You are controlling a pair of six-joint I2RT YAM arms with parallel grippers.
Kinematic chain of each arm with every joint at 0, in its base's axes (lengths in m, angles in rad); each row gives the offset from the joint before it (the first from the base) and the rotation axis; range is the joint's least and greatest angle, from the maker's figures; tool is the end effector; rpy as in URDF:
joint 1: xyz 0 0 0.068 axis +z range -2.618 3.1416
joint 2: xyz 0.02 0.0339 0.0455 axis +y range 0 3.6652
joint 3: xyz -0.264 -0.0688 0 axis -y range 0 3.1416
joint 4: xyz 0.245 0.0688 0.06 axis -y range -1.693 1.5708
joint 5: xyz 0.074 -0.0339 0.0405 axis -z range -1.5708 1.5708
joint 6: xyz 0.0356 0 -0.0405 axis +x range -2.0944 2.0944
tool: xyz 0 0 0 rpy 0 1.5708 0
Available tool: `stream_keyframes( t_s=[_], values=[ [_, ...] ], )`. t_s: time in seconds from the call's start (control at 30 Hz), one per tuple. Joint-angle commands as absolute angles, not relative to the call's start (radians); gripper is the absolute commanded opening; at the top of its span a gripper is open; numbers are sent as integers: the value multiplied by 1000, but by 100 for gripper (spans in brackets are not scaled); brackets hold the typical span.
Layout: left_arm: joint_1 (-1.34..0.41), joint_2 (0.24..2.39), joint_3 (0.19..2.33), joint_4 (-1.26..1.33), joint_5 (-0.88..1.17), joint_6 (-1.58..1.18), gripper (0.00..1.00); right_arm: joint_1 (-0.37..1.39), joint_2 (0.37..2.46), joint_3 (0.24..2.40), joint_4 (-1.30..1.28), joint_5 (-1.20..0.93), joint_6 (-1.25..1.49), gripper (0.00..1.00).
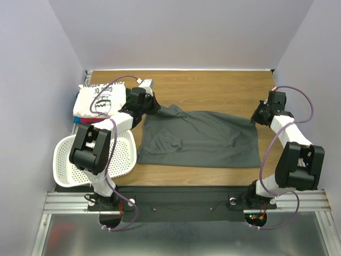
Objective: Fold and stack the t-shirts
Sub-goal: Fold the tshirt
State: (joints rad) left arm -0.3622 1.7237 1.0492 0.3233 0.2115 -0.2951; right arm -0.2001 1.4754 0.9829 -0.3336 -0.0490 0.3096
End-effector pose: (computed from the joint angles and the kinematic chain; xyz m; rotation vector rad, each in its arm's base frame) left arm 0.3632 -0.1456 0.2308 0.2112 1.9560 -0.6395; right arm 0.3075 -0.0606 0.2328 0.5824 2.3267 0.1099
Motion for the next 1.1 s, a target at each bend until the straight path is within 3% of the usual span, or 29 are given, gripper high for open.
stream_keyframes(
  t_s=[0.0,0.57,0.97,1.07],
  values=[
    [-373,1591,982,382,164,-279,0,-187,1402,974,-340,-29,311,1],
    [-391,1336,743,356,80,-298,0,-179,1295,924,-413,97,302,2],
    [-445,1235,652,267,-32,-328,0,-178,1218,858,-422,135,318,9],
    [-462,1197,640,241,-60,-345,11,-172,1203,847,-433,163,319,11]
  ],
)
